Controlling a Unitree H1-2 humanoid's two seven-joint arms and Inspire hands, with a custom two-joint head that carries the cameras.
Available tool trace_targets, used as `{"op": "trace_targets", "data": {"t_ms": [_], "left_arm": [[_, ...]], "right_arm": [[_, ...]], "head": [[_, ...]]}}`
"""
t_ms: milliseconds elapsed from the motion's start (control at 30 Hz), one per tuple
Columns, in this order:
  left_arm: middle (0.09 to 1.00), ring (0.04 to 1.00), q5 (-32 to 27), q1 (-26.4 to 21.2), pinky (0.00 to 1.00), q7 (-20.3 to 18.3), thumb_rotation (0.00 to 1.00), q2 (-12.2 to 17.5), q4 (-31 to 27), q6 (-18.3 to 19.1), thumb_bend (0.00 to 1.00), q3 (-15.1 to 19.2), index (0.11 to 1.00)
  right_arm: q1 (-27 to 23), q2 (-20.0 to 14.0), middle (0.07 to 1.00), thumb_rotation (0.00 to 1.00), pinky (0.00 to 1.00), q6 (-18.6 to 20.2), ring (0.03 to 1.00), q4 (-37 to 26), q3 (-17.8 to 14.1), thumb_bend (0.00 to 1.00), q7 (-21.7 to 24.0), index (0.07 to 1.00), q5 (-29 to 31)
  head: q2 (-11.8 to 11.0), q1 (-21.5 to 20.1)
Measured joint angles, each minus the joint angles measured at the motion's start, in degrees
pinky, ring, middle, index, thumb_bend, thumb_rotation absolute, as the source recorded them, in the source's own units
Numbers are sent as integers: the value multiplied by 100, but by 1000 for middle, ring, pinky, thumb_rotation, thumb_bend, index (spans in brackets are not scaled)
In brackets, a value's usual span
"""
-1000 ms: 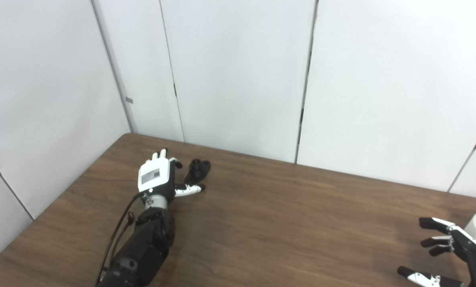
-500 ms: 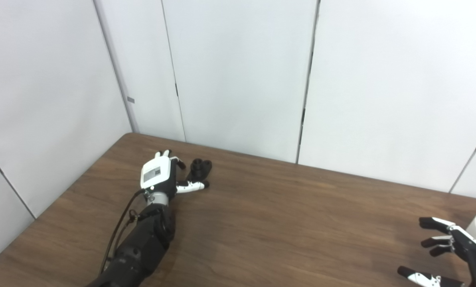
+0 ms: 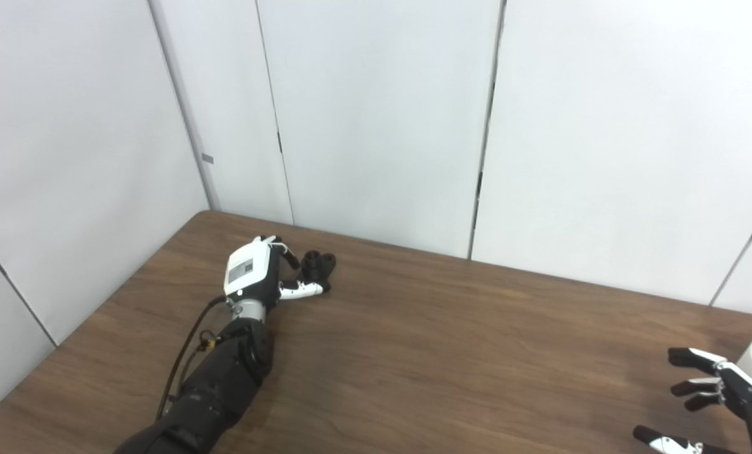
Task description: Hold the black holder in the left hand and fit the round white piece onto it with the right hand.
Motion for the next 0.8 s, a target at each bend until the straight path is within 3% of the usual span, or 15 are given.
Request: {"op": "trace_targets", "data": {"t_ms": [367, 800], "left_arm": [[828, 906, -140, 99, 848, -171, 67, 55, -297, -9, 525, -198, 479], [850, 921, -262, 398, 837, -570, 62, 135, -923, -58, 525, -255, 480]], "right_arm": [[-1, 3, 705, 0, 441, 43, 550, -16, -15, 684, 57, 699, -1], [-7, 26, 708, 0, 449, 90, 558, -12, -21, 667, 67, 709, 2]], "head": [[0, 26], [26, -167]]}}
